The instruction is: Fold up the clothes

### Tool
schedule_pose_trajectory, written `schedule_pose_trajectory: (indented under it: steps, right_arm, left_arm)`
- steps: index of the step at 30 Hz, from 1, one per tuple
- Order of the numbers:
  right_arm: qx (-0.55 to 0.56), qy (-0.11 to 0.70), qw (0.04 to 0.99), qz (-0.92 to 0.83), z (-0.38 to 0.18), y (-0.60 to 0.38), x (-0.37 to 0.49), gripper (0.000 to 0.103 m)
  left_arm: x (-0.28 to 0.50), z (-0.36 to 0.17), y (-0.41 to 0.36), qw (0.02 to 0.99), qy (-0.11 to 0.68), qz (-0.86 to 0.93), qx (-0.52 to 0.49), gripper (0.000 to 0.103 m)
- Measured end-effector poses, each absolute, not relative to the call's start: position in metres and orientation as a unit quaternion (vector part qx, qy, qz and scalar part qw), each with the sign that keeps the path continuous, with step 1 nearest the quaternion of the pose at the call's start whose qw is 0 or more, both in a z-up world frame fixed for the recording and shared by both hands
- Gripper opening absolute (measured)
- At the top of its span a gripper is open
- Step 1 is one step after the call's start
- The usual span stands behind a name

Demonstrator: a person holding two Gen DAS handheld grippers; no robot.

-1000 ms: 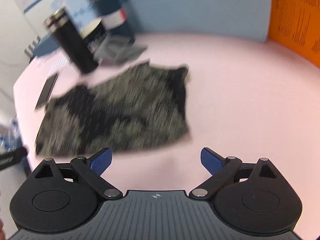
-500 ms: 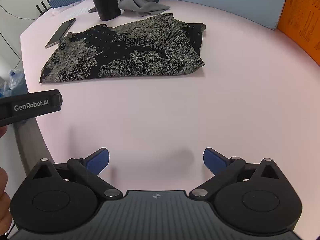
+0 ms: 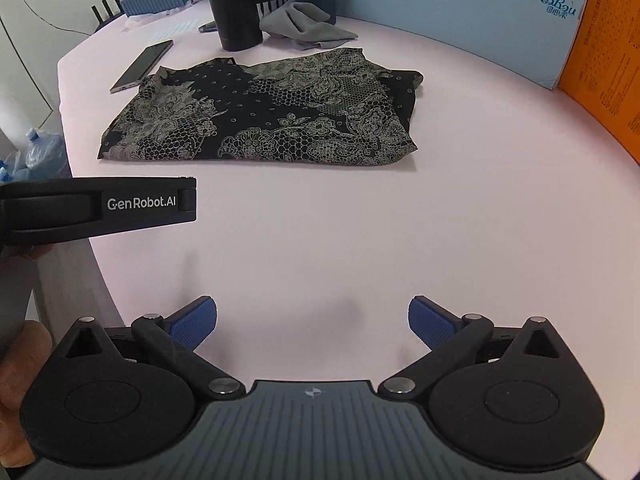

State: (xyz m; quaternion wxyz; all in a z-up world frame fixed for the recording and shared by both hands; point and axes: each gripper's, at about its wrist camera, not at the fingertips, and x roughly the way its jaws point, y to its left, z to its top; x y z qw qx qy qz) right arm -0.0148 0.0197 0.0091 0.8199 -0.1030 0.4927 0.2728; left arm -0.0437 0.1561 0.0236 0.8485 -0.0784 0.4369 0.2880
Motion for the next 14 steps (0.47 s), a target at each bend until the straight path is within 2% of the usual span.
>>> schedule_pose_trajectory:
  steps: [10, 14]
  right_arm:
    - [-0.072, 0.495, 0.83, 0.246, 0.008, 0.016, -0.004, 0.103]
    - [-0.037, 0.471, 0.852, 0.228, 0.02, 0.014, 0.01, 0.103]
  left_arm:
    - [-0.032, 0.02, 0.163, 0.856, 0.436, 0.268, -0.073, 0.084]
    - [-0.021, 0.022, 0.175, 0.861, 0.435, 0.256, -0.064, 0.084]
